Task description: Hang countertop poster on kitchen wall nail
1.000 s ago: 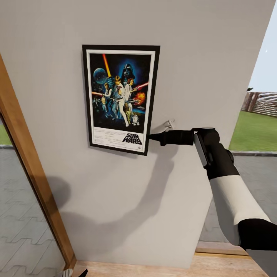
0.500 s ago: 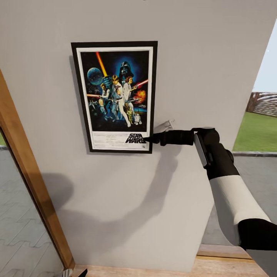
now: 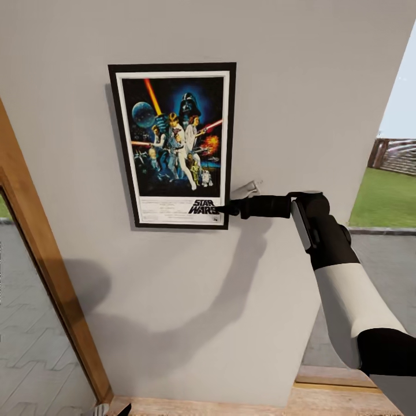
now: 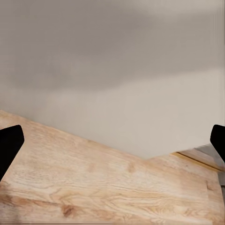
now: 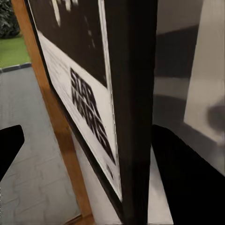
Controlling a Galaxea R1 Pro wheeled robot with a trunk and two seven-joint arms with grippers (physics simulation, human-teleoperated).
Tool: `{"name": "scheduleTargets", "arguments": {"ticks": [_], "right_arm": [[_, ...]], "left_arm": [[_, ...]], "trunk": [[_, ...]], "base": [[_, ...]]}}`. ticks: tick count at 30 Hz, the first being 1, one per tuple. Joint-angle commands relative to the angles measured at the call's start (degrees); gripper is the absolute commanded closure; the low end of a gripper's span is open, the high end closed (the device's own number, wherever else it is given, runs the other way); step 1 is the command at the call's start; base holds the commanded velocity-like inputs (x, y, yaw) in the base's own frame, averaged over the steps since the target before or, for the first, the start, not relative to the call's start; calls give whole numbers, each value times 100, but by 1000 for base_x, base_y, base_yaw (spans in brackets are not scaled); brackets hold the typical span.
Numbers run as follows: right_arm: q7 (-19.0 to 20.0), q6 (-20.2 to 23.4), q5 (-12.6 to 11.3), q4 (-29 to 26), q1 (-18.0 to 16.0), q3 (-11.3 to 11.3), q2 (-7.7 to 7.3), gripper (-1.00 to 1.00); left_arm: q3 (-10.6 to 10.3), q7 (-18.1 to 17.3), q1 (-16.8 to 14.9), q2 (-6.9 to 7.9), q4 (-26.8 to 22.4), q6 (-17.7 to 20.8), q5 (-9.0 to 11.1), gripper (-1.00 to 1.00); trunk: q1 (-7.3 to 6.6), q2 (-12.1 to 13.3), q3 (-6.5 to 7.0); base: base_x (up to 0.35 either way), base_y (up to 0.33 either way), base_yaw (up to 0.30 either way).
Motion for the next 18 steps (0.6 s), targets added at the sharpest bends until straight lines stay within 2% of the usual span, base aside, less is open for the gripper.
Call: {"name": "scheduleTargets", "arguments": {"ticks": [1,5,9,15,16,18], "right_arm": [[14,25,15,-3,-2,4,-3,-100],[27,9,-8,-25,14,4,-3,-100],[51,-42,-20,-150,234,4,-5,-100],[132,-457,-32,-822,1146,4,-16,-100],[265,-591,-29,-1011,1573,-2,-25,-100],[370,-755,-26,-1094,1887,-6,-36,-100]], "left_arm": [[-48,-10,-2,1,4,-33,37,-100],[-48,-9,-2,1,4,-35,35,-100],[-48,-12,-2,1,4,-36,39,-100],[-46,-13,-2,8,4,-36,41,-100],[-47,-13,-2,8,4,-36,41,-100],[-47,-13,-2,9,4,-36,42,-100]], "trunk": [[0,-5,-3],[0,-5,-3],[0,-5,-3],[0,-5,-3],[0,-5,-3],[0,-5,-3]], "base": [[-211,0,0],[-220,0,0],[-72,0,0],[-17,0,0],[-4,0,0],[-3,0,0]]}}
